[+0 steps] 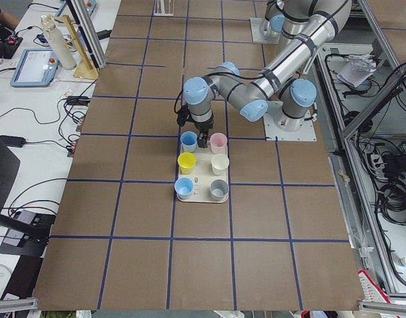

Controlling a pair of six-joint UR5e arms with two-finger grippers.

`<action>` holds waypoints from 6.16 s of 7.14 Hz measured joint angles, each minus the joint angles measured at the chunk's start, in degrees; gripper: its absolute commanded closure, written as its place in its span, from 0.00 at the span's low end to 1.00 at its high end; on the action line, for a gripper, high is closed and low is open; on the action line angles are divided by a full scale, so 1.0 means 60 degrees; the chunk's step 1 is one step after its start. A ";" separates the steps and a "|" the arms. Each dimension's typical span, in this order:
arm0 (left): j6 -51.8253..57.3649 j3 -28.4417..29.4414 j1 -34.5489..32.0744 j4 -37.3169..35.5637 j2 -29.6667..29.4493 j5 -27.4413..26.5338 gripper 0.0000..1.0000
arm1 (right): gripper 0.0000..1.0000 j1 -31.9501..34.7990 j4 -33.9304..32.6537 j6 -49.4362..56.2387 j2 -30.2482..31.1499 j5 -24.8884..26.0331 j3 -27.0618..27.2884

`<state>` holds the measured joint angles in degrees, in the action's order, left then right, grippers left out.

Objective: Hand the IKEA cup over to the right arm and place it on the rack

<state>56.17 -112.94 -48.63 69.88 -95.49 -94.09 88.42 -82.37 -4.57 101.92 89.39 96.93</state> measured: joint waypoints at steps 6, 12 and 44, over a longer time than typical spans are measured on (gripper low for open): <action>0.1146 -0.1375 0.0183 -0.1880 0.0066 0.0039 0.00 | 0.00 -0.0078 -0.0220 0.0085 -0.0091 -0.1252 -0.0096; 0.1845 -0.1715 0.0266 -0.2156 0.0041 0.0340 0.26 | 0.00 -0.0792 -0.0671 0.0957 -0.0280 -0.7147 0.0393; 0.0413 0.0940 -0.5748 0.9653 0.1606 1.5891 1.00 | 0.00 -0.1270 0.1300 0.3372 -0.0145 -1.5570 0.2793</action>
<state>58.64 -107.31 -83.12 127.80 -85.85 1.25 80.80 -74.56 15.66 101.05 -4.03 113.69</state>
